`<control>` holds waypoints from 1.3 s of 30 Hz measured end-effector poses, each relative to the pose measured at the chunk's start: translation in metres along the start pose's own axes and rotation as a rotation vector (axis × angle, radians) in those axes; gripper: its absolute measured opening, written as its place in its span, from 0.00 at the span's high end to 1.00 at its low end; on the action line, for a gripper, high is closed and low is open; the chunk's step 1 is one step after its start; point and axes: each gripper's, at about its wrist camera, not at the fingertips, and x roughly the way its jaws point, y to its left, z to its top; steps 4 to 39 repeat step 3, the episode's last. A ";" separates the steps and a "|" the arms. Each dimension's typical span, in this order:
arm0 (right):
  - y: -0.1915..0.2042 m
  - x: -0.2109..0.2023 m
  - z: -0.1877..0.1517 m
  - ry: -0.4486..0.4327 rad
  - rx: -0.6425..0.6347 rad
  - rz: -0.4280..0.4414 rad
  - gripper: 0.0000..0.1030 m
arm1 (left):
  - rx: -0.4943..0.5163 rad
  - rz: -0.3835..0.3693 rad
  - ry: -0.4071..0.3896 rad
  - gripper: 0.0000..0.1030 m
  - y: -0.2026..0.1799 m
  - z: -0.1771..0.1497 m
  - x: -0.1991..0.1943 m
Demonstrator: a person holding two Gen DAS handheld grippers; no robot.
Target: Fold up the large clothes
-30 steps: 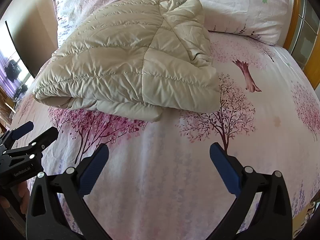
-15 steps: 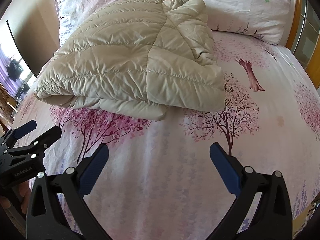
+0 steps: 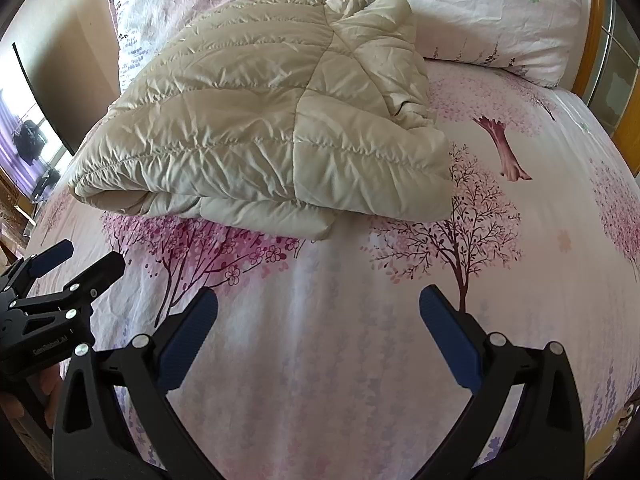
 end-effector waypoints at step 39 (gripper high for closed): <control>0.000 0.000 0.000 0.000 -0.001 0.001 0.02 | -0.004 0.000 0.003 0.01 0.001 0.000 0.001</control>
